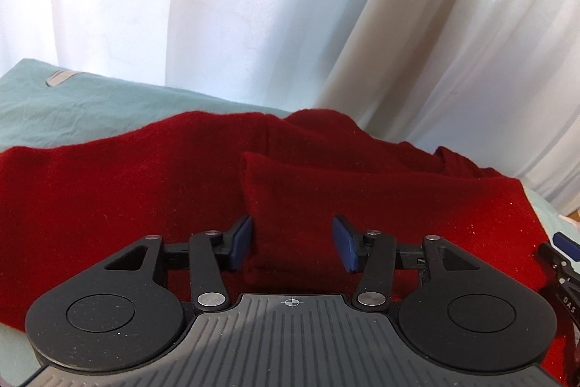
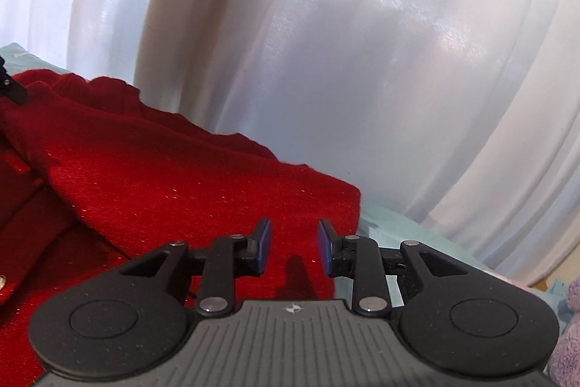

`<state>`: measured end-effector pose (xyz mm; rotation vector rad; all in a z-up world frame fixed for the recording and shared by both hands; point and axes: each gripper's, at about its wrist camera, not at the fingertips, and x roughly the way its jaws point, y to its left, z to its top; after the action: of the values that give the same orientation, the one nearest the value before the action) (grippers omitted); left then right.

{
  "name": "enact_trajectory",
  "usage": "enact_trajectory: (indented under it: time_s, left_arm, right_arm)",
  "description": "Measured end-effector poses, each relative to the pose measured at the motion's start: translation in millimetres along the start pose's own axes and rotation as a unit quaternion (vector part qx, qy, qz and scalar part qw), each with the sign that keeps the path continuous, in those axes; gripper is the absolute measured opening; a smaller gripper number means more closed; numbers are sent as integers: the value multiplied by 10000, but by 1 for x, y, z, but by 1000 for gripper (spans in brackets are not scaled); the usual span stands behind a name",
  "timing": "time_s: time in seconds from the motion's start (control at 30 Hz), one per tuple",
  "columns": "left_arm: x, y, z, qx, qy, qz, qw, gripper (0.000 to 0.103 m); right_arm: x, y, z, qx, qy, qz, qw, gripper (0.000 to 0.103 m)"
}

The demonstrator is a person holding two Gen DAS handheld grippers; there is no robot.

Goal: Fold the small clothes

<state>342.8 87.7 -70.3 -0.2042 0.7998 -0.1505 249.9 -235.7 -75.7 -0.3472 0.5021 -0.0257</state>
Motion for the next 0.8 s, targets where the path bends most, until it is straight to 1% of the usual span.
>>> enact_trajectory:
  time_s: [0.03, 0.1, 0.17, 0.23, 0.4, 0.57, 0.63, 0.8]
  left_arm:
    - [5, 0, -2, 10, 77, 64, 9999, 52]
    - [15, -1, -6, 64, 195, 324, 9993, 51]
    - [17, -2, -9, 221, 90, 417, 9988, 53]
    - [16, -2, -10, 249, 74, 474, 9985, 53]
    - [15, 2, -11, 113, 98, 469, 9988, 54]
    - [15, 1, -11, 144, 123, 561, 9982, 57]
    - [16, 1, -11, 166, 134, 596, 9980, 61]
    - [10, 10, -12, -7, 135, 600, 9981, 65]
  right_arm:
    - [1, 4, 0, -55, 27, 68, 10000, 27]
    - [8, 13, -2, -121, 174, 146, 9997, 27]
    - [20, 17, -7, -109, 476, 153, 9987, 27]
    - [23, 17, -11, -104, 372, 118, 9992, 27]
    - [22, 19, -11, -203, 358, 86, 9991, 28]
    - [22, 20, -11, -204, 362, 33, 9991, 29]
    - [21, 20, -11, -167, 365, 6, 9992, 30]
    - [21, 22, -11, -271, 395, -37, 9988, 30]
